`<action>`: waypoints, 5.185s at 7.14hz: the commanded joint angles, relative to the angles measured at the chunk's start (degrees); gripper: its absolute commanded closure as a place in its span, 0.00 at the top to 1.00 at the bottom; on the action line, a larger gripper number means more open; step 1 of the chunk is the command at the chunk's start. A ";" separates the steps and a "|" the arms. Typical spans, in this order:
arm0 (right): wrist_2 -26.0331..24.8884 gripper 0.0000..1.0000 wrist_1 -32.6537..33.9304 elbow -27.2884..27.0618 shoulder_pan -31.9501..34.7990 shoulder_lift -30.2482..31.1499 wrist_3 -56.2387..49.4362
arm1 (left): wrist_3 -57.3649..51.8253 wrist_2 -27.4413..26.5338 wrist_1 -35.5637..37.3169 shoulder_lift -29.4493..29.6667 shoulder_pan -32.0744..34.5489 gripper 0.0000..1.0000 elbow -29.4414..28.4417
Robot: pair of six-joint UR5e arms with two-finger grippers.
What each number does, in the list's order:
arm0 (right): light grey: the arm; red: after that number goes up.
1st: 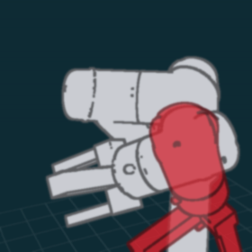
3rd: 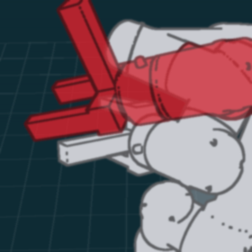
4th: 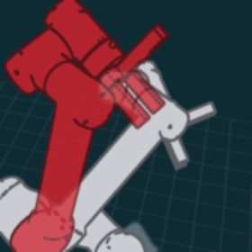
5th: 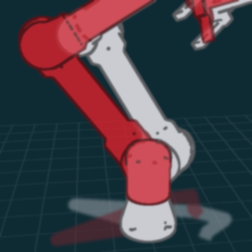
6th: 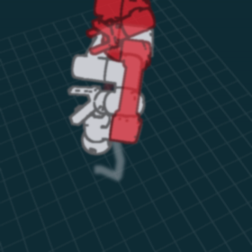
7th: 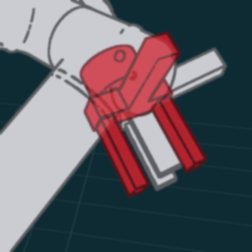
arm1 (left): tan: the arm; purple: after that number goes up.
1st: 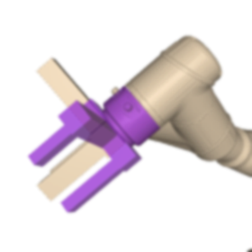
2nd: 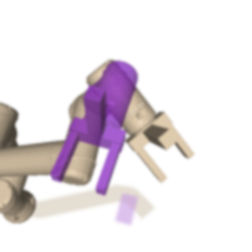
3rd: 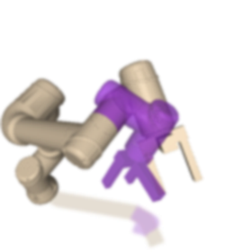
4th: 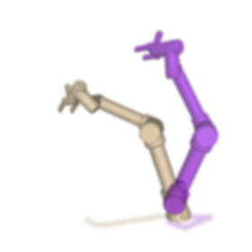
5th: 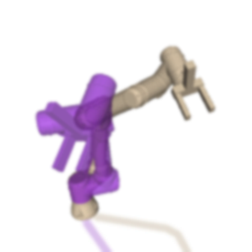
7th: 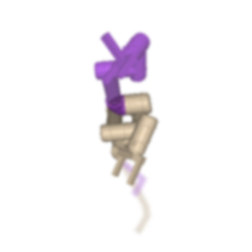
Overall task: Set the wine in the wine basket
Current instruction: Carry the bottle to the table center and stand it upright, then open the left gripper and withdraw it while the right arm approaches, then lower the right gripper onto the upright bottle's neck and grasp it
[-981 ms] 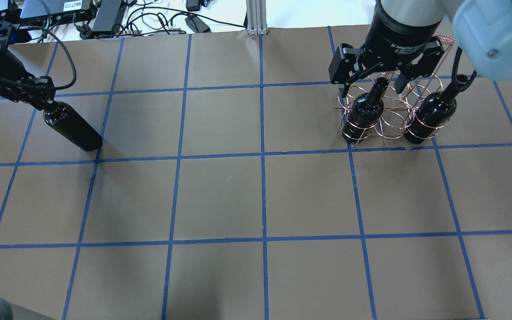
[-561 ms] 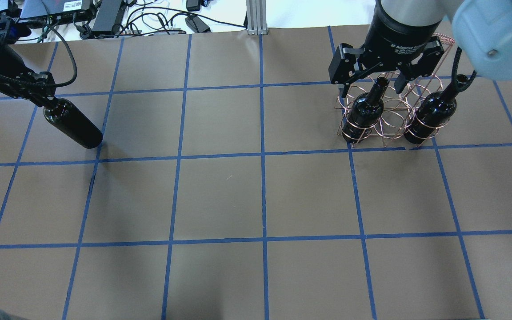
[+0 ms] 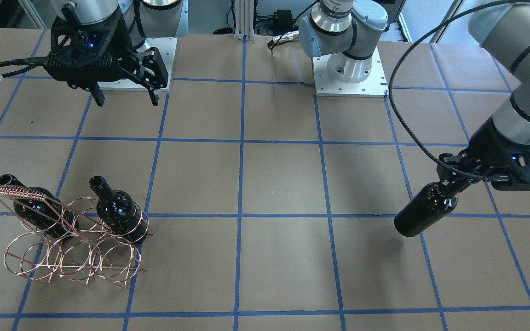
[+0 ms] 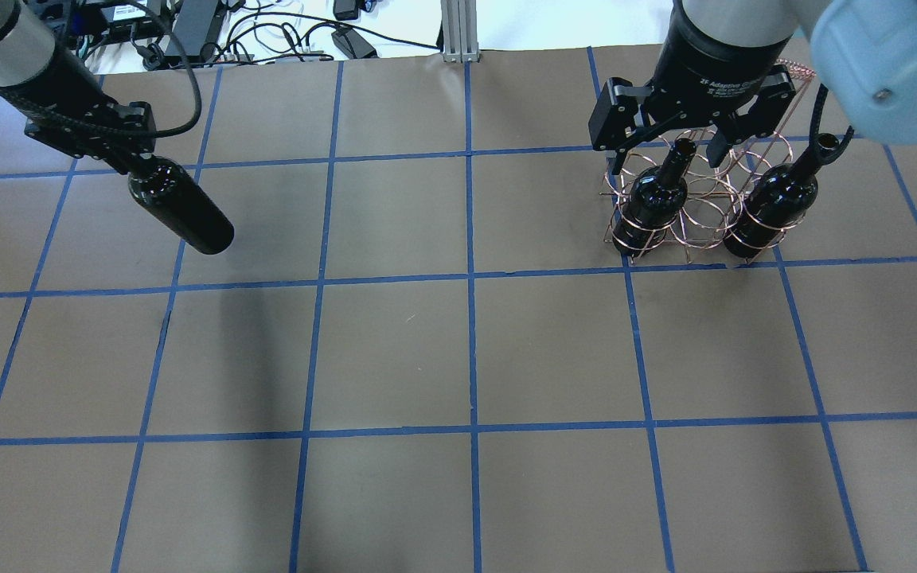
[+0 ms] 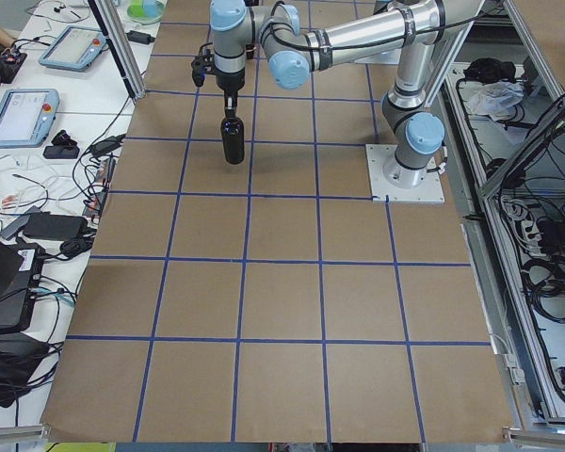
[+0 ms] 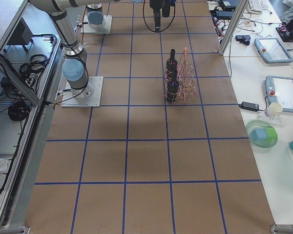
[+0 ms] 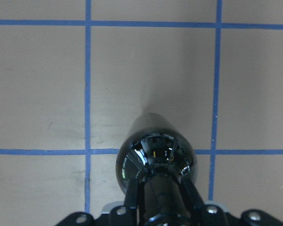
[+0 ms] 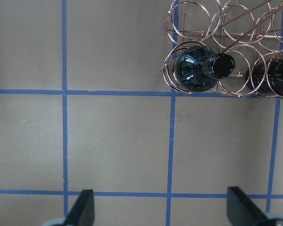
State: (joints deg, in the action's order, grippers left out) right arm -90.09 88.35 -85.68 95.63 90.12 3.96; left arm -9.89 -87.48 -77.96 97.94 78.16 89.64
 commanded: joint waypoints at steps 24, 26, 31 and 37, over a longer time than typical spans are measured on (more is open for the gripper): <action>0.00 1.00 -0.02 -0.01 0.00 0.05 0.00 | 22.11 1.71 -14.53 -3.89 31.89 1.00 3.12; 0.00 1.00 -0.02 -0.01 0.00 0.05 0.00 | 21.23 1.97 -16.78 -4.86 22.00 1.00 -2.44; 0.18 1.00 2.34 -0.01 10.07 -1.43 16.19 | 8.22 -1.64 -16.61 -7.94 3.69 1.00 -2.63; 0.79 1.00 9.48 -3.59 23.82 -9.44 43.86 | 8.22 -2.34 -16.70 -8.82 3.32 1.00 -1.05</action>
State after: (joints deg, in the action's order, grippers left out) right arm -89.56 98.24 -86.87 118.78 80.88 46.70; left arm -1.60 -89.86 -94.68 89.39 81.29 88.52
